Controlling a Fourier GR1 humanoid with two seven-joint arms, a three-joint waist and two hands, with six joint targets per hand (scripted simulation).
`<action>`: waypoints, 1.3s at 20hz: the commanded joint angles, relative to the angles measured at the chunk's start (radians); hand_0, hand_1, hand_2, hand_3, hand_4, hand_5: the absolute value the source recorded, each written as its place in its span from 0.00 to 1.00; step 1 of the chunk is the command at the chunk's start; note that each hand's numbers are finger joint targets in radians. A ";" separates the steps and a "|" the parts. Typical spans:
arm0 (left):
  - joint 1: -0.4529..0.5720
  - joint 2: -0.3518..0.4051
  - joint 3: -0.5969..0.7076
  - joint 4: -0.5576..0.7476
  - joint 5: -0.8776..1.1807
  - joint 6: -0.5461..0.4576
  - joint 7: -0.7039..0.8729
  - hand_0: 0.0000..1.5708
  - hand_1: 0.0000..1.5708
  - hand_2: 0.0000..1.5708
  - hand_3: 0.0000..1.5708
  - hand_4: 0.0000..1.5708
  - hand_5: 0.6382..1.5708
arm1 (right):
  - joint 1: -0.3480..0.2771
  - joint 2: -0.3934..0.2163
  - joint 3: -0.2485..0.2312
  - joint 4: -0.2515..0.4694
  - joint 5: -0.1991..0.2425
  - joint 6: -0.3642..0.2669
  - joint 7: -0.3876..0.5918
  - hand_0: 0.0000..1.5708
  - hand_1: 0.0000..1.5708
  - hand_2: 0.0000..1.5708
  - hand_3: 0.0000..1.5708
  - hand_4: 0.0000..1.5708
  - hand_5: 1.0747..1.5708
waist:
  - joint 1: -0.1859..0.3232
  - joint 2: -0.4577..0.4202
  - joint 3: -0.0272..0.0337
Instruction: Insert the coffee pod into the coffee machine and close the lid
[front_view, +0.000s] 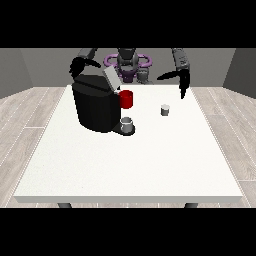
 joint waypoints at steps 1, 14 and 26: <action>-0.088 0.042 0.056 0.158 -0.007 0.009 -0.017 0.00 0.00 0.00 0.00 0.00 1.00 | -0.016 -0.008 0.028 -0.051 0.005 0.017 0.034 0.00 0.00 0.00 0.00 0.08 1.00 | -0.060 0.060 -0.0005; -0.199 0.013 -0.068 0.318 -0.173 0.025 0.015 0.00 0.00 0.07 0.00 0.00 1.00 | -0.144 -0.042 -0.025 0.099 -0.015 -0.055 0.101 0.00 0.00 0.00 0.00 0.24 1.00 | 0.020 0.049 0.0002; -0.213 0.083 -0.098 0.485 -0.321 0.082 -0.118 0.45 0.45 0.49 0.31 0.00 1.00 | -0.147 -0.021 0.018 0.126 0.046 -0.104 0.109 0.00 0.00 0.00 0.00 0.23 1.00 | 0.002 0.091 -0.0005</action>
